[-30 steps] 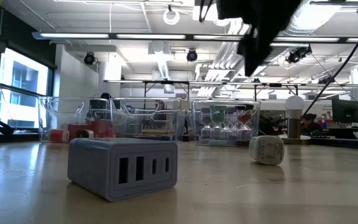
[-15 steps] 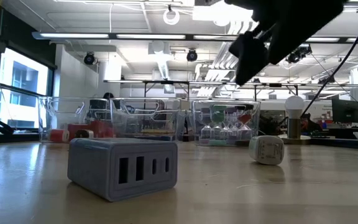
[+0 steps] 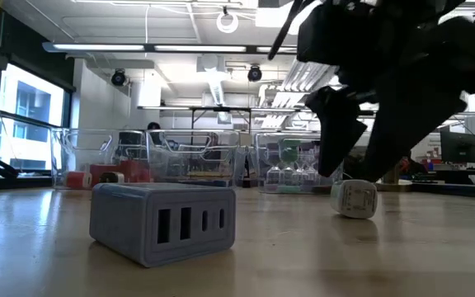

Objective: Pick & Place Office items
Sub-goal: Put the green charger adapter into the left transparent bin

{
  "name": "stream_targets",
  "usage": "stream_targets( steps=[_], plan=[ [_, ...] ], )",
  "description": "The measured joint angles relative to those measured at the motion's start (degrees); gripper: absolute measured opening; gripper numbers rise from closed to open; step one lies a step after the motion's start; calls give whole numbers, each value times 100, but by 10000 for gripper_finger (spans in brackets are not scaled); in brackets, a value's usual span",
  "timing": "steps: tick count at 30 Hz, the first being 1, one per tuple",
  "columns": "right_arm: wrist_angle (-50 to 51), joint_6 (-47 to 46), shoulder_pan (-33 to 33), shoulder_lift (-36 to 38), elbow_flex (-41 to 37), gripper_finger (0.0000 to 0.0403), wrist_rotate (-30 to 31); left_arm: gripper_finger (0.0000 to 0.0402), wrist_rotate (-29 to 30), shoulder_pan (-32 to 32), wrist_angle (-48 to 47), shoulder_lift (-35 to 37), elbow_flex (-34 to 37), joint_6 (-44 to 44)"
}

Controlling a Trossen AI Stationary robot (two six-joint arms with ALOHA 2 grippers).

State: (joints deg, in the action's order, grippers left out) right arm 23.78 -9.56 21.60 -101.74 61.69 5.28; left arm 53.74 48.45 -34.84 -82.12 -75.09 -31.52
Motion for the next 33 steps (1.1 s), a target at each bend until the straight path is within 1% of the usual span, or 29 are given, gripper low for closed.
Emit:
stream_targets(
  steps=[15, 26, 33],
  plan=[
    [186, -618, -32, -6, 2, 301, -102, 214, -193, -186, 12, -248, 9, -1],
    [-40, -561, -77, -513, 10, 301, -340, 214, -193, -184, 34, -248, 11, -24],
    [-42, -495, -98, -519, 15, 301, -361, 214, -192, -184, 40, -249, 11, -35]
  ],
)
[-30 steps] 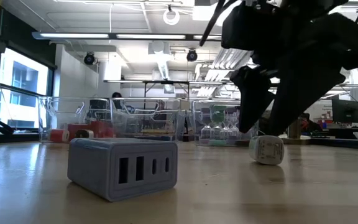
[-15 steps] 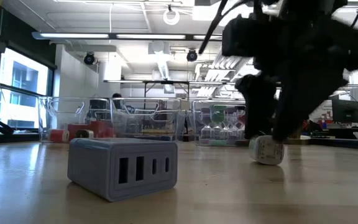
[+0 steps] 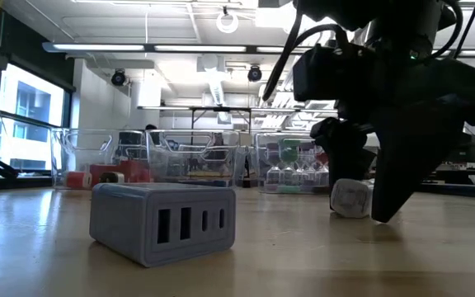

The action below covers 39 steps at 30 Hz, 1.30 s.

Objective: Pick & Place Office items
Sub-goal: Put the green charger adapter into the left transparent bin

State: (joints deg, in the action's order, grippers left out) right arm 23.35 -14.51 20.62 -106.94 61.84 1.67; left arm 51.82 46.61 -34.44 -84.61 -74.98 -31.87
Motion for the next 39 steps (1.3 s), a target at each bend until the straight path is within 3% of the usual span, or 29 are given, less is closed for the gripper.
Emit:
stream_targets(
  steps=[6, 16, 29, 39],
  plan=[
    [-6, 153, -3, -4, -4, 288, -6, 214, -1, 0, -1, 1, 0, -9],
    [-53, 250, -17, -11, -4, 181, -15, 214, -1, 0, -2, 2, 0, -9],
    [-14, 243, -15, 41, -13, 192, 81, 214, 1, 0, -2, 1, 0, -7],
    [-117, 382, -15, 638, -19, 181, 427, 214, 8, -189, -425, 2, 13, 311]
  ],
)
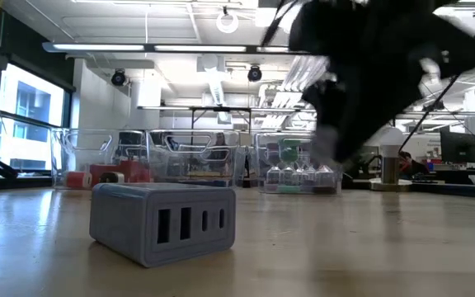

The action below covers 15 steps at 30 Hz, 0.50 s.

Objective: Pick & Place Office items
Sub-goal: Put the green charger adapter into the left transparent bin

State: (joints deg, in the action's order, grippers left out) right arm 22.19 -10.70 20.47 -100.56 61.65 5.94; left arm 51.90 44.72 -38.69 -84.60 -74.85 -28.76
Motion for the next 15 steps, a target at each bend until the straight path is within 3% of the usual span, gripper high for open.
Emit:
stream_targets(
  steps=[4, 12, 15],
  plan=[
    [-435, 71, 4, 212, 10, 182, -190, 214, 4, -162, -442, -82, 9, 75],
    [-1482, 494, -40, 293, 10, 182, -964, 214, -7, -596, -297, -530, 11, 197],
    [-1566, 496, -107, 293, 12, 182, -1080, 214, 7, -780, -99, -738, 11, 1062]
  ],
)
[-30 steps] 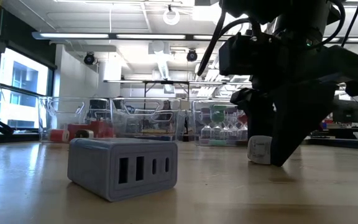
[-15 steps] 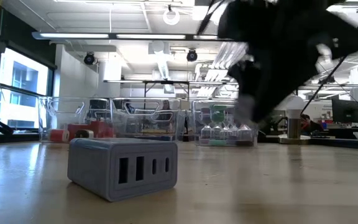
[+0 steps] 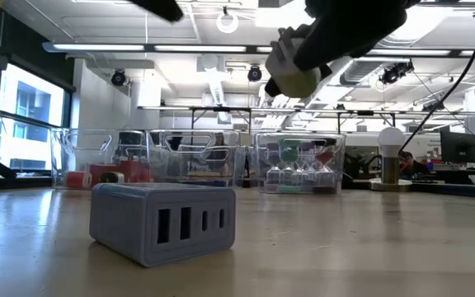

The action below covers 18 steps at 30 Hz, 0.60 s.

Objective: Pick & Place Office items
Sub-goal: Put the green charger adapter into the left transparent bin

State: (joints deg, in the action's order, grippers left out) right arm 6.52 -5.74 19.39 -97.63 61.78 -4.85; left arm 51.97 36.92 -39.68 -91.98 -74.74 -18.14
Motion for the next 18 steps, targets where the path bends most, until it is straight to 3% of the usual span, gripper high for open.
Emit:
stream_targets(
  steps=[7, 11, 18],
  plan=[
    [-123, -2, -160, -4, -2, 182, -7, 214, 130, 118, 1257, -530, 1, 2652],
    [-168, -10, -268, -4, -2, 182, -77, 214, 606, 306, 1861, -826, -2, 4101],
    [-271, -5, -383, -4, 0, 182, -215, 213, 891, 395, 2398, -1204, 2, 5355]
  ],
)
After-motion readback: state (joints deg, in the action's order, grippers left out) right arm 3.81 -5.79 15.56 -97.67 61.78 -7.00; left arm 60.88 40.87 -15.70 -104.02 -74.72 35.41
